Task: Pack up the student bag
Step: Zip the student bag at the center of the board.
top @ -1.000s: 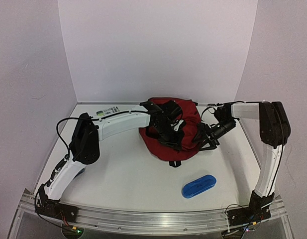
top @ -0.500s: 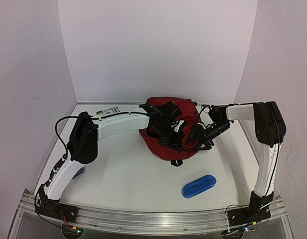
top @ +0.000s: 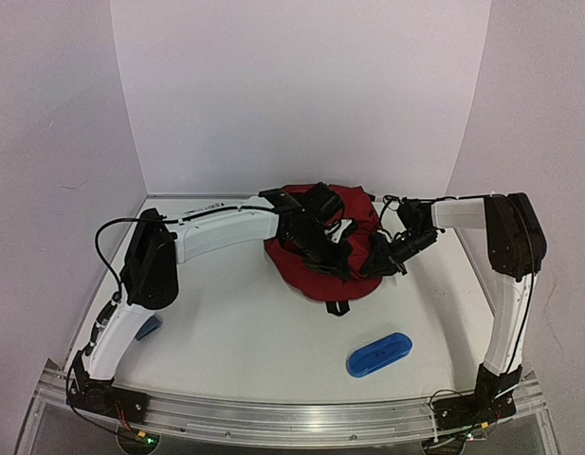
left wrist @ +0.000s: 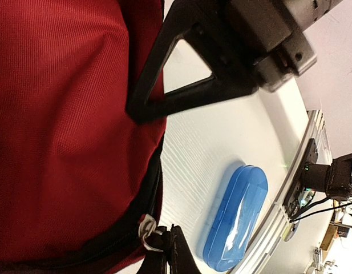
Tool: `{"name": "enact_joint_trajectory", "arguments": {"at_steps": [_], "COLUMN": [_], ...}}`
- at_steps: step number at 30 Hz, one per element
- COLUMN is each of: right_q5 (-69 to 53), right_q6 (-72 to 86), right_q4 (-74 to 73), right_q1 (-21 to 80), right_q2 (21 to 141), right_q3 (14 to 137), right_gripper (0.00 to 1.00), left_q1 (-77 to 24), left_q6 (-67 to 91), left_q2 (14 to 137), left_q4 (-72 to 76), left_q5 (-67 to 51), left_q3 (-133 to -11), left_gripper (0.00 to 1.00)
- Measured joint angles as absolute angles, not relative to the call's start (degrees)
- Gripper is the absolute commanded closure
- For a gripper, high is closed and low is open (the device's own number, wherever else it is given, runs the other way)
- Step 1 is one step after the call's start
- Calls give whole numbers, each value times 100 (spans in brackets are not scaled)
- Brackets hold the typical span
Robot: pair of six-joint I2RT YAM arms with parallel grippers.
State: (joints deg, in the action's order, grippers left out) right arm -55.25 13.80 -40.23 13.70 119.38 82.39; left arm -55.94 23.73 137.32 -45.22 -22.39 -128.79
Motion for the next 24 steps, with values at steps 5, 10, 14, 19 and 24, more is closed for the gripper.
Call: {"name": "enact_joint_trajectory", "arguments": {"at_steps": [5,10,14,19,24], "right_q5": [-5332,-4921,-4625,-4429,-4285], "right_q6": [1338,718,84,-359,-431], "right_q4": [-4102,-4515,-4870,-5386,-5230], "right_q1": [1202,699,170,54,-175], "right_q2": [11717,11503,11592,11946,11971], "right_q3": [8209,8212,8356,9239,9703], "right_gripper": [100,100,100,45,23], "left_q1": [-5520,-5265,-5115,-5254,-5250], "left_q6": [2407,2454,2478,2524,2573], "left_q2": [13573,13006,12681,12673,12891], "left_q4": [-4511,-4249,-3943,-3598,-4160], "left_q5": [-2287,-2248,-2185,-2157,-2200], "left_q3": [-12398,-11292,-10864,-10858,-11459], "left_gripper": [100,100,100,100,100]}}
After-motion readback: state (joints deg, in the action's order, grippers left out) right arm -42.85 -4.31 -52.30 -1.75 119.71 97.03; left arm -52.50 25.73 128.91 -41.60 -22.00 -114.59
